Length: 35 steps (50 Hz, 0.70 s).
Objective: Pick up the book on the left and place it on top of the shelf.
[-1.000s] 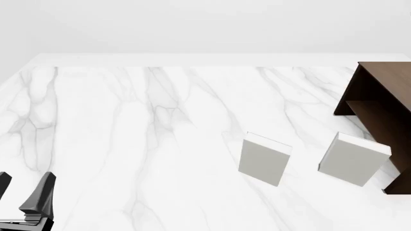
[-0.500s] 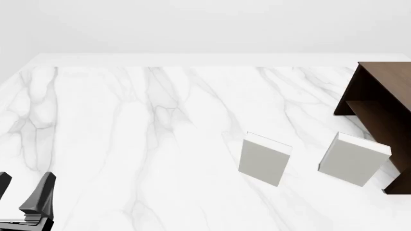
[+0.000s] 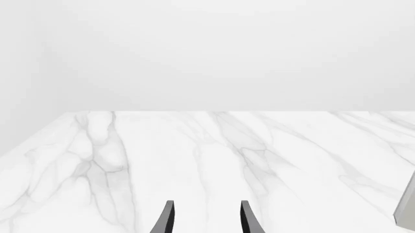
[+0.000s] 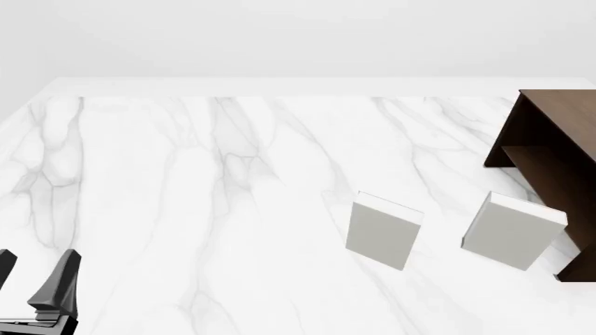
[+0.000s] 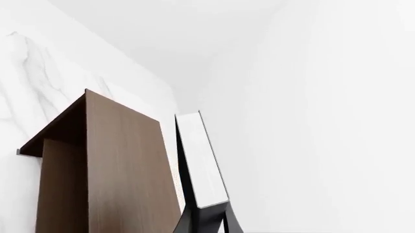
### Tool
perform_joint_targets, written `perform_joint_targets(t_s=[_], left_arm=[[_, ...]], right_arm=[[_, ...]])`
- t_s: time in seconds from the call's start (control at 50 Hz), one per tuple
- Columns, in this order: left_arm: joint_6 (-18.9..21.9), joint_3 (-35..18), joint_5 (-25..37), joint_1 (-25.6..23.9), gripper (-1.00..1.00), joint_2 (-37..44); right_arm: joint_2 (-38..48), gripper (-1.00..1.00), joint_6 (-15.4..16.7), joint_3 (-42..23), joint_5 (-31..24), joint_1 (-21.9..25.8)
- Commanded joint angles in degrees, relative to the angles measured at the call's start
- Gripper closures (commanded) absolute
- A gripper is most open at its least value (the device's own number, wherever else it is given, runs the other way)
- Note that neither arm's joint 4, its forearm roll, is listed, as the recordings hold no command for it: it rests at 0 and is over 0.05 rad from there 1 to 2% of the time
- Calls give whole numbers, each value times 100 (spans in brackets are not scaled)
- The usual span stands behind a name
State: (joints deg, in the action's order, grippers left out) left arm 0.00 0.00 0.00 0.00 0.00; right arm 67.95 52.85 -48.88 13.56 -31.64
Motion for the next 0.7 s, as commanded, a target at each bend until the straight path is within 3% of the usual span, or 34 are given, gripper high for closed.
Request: perform_joint_targets(t_s=[0.02, 0.7], left_arm=[[0, 0, 0, 0, -100, 0], [0, 0, 0, 0, -100, 0]], right_arm=[[179, 100, -16, -53, 239, -49], [716, 100, 163, -162, 572, -216]])
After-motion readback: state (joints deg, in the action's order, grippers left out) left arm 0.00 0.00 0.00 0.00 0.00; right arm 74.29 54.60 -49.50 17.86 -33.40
